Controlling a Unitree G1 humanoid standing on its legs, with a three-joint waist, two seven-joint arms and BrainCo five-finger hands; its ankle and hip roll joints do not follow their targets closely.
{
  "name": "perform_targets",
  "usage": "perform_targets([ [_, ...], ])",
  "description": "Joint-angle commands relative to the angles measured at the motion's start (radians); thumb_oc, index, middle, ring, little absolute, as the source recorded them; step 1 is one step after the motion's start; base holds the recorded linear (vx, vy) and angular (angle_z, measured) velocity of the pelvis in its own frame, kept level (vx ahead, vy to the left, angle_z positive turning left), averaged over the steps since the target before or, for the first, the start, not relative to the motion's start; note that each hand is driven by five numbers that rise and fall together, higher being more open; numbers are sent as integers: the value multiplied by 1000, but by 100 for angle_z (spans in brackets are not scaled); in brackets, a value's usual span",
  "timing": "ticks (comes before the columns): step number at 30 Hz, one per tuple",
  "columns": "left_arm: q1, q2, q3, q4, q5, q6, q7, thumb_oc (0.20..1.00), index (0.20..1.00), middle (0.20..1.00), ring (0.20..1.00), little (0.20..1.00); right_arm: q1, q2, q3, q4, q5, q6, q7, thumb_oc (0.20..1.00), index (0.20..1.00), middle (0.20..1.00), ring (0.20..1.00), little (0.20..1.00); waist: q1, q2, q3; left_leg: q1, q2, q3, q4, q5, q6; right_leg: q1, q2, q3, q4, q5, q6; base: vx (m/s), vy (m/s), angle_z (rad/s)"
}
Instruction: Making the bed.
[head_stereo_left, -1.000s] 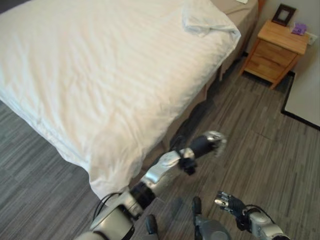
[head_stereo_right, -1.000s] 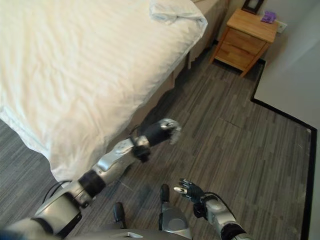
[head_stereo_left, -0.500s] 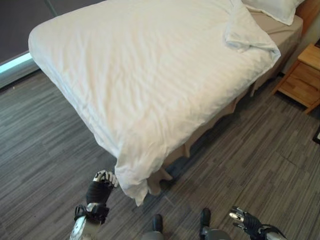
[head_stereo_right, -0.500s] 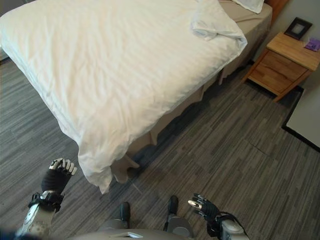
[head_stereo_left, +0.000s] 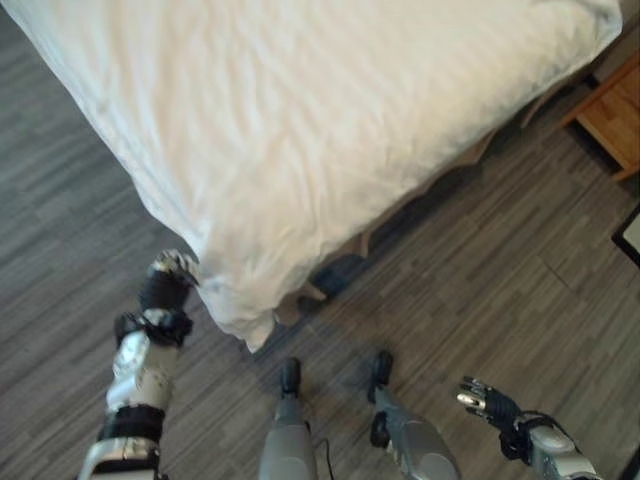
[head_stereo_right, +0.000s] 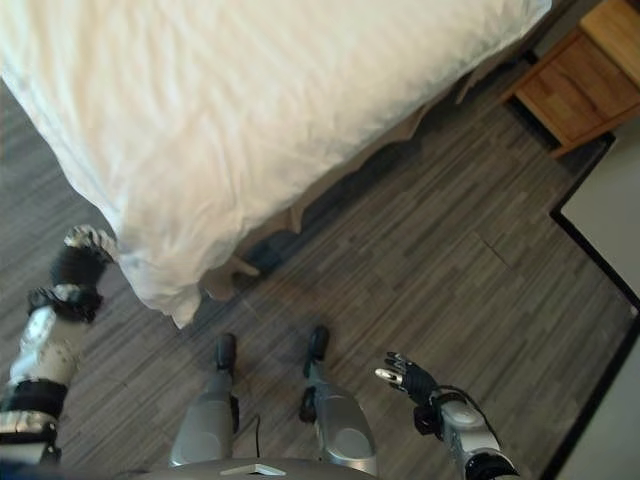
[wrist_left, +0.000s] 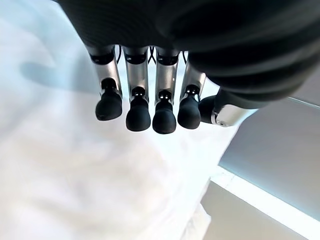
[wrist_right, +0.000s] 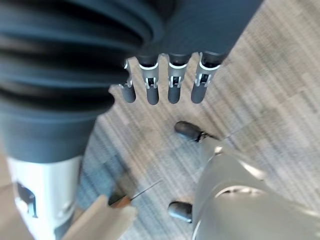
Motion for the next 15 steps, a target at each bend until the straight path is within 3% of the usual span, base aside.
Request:
perform_targets([
  [1, -11, 29, -41, -4, -5, -47, 8, 200, 200, 200, 200, 200, -29, -40, 53, -12, 48, -20, -16, 1000, 1000, 1000, 1000, 1000, -3, -23, -29, -33, -8, -49, 5, 57, -28, 76, -35, 40, 23, -12, 97, 8, 15, -7],
  [6, -80, 14, -85, 38, -17, -36, 6, 200, 200, 200, 200, 200, -61, -51, 75, -20, 60, -25, -27, 1000, 1000, 1000, 1000, 1000, -21, -31, -1, -59, -5, -51, 5, 62, -30, 52, -33, 43, 25, -10, 98, -7, -5, 0],
  [10, -123, -12, -85, 140, -15, -43, 43, 200, 200, 200, 200, 200, -95, -49, 76, -46, 98, -39, -55, 1000, 1000, 1000, 1000, 1000, -37, -55, 42, -99, 1, -54, 5, 72, -33, 12, -24, 50, 32, -2, 97, -47, -39, 5],
  [11, -148, -22, -50, 261, -30, -34, 67, 200, 200, 200, 200, 200, -105, -41, 73, -71, 120, -50, -68, 1000, 1000, 1000, 1000, 1000, -47, -77, 59, -123, 8, -54, 5, 77, -37, -11, -19, 53, 31, 5, 96, -44, -54, -3],
  [14, -151, -38, 25, 406, -64, -29, 86, 200, 200, 200, 200, 200, -113, -22, 66, -80, 138, -67, -93, 1000, 1000, 1000, 1000, 1000, -55, -102, 75, -143, 17, -50, 5, 77, -41, -33, -11, 58, 28, 10, 97, -41, -60, -6],
  [15, -143, -41, 83, 479, -78, -37, 123, 200, 200, 200, 200, 200, -110, -8, 60, -104, 156, -80, -115, 1000, 1000, 1000, 1000, 1000, -57, -130, 97, -159, 27, -50, 5, 80, -46, -50, -2, 67, 26, 13, 95, -43, -103, -6],
])
